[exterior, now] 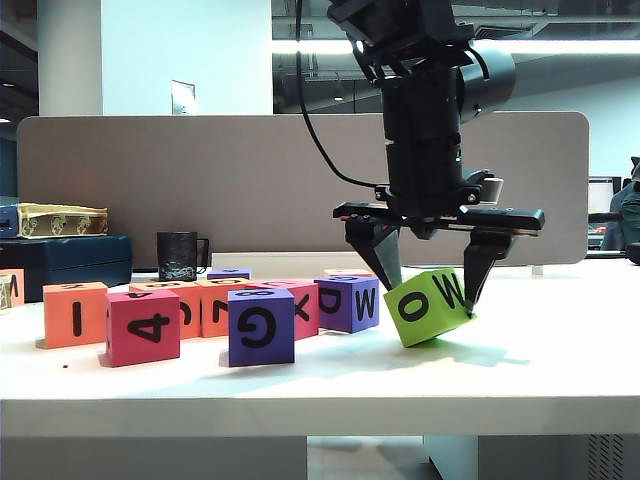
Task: Select the appropriate blocks from the scattered letter blocks on the table and arrange them in a row to spell out "23".
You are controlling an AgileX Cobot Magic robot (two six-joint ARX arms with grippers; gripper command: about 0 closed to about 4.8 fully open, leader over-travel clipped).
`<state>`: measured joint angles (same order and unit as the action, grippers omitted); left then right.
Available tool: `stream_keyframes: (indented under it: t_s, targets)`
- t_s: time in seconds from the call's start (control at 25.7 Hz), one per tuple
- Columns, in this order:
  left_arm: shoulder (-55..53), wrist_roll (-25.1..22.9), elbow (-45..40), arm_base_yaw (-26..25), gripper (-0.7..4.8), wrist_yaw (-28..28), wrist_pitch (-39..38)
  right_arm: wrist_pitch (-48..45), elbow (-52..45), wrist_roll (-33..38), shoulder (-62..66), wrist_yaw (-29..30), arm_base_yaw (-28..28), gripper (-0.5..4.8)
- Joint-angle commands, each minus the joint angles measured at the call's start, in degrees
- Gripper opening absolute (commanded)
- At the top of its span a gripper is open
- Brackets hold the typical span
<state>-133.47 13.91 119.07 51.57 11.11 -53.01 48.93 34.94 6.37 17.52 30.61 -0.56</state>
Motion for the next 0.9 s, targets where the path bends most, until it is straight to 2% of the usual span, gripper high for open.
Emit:
stream_keyframes:
  t_s: [0.04,0.16,0.27,0.43,0.47,0.62,0.9]
  targets:
    - [-0.50,-0.02,-0.09,0.81,3.55,-2.23,-0.02,-0.70,0.33,0.02,0.04,-0.04,0.02,-0.01]
    - [-0.50,-0.04,-0.09,0.96,3.62,-2.36,-0.07,-0.70,0.33,0.04,0.04,-0.04,0.04,-0.01]
    - [-0.50,-0.07,-0.09,1.03,4.16,-2.38,-0.07,-0.70,0.33,0.04,0.04,-0.04,0.04,-0.01]
    - [-0.50,-0.07,-0.09,1.01,4.20,-2.38,-0.07,-0.70,0.33,0.04,0.04,-0.07,0.02,-0.01]
    - [-0.50,-0.07,-0.09,1.01,4.41,-2.36,-0.04,-0.70,0.33,0.02,0.04,-0.07,0.04,-0.01]
    - [-0.50,-0.63,-0.07,1.01,4.40,-1.53,-0.09,-0.70,0.33,0.02,0.04,-0.07,0.04,-0.01]
    - [-0.35,-8.13,1.44,1.01,4.39,6.91,-2.23,-0.74,0.33,0.02,0.04,-0.07,0.04,-0.01]
